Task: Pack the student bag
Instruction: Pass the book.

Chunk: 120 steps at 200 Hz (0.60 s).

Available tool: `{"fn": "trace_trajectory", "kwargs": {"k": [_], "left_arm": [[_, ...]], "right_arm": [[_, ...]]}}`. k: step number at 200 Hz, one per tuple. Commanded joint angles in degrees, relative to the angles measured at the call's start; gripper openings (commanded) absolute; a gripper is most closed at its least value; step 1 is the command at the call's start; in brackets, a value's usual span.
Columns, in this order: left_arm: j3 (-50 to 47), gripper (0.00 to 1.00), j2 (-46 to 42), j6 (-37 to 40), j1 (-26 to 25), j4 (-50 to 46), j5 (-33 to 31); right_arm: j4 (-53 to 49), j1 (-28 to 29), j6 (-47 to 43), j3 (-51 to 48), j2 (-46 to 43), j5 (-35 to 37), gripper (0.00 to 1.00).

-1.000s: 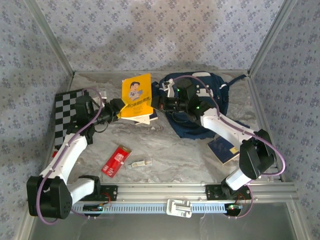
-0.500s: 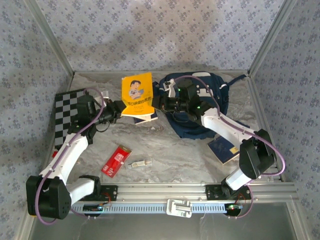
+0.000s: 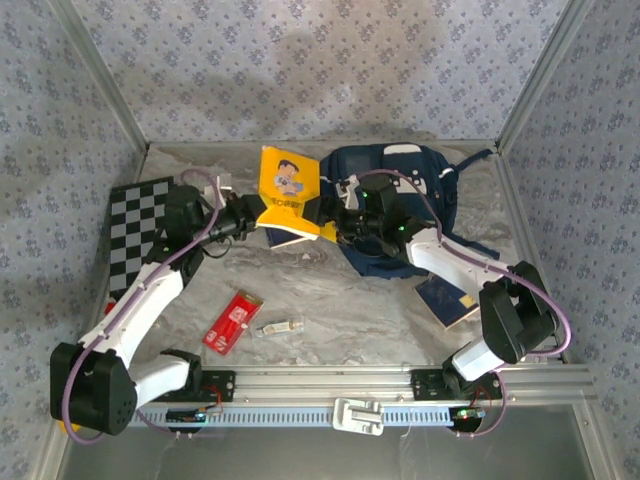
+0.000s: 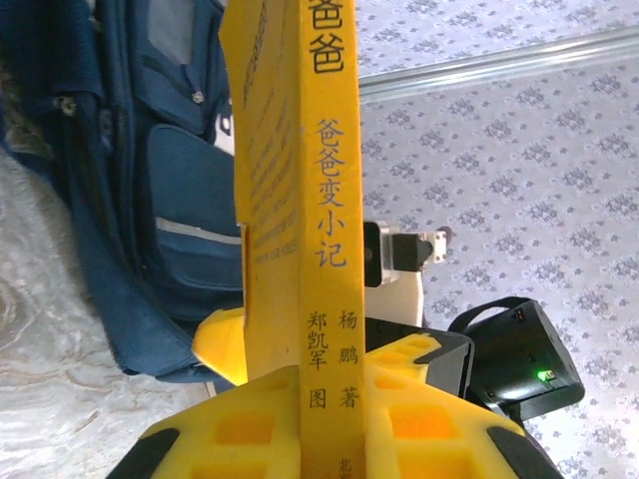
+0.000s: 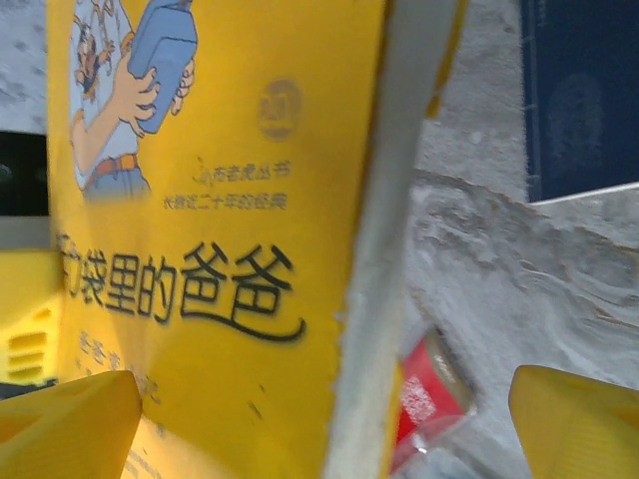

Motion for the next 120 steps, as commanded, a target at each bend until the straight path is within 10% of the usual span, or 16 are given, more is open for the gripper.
{"fn": "trace_trajectory", "kwargs": {"k": [1, 44, 120], "left_arm": [[4.21, 0.00, 0.44, 0.37, -1.56, 7.72, -0.59], [4.48, 0.00, 0.77, 4.75, -1.76, 1.96, -2.83], [3.87, 0.00, 0.83, 8.67, -2.61, -1.92, -4.17]], "right_arm": [[11.07, -0.06, 6.23, -0.68, -0.89, -3.46, 0.97], [16.71, -1.48, 9.63, -2.20, -3.79, -4.48, 0.90], [10.61, -3.00, 4.48, -1.91, -5.14, -3.35, 0.46]]}}
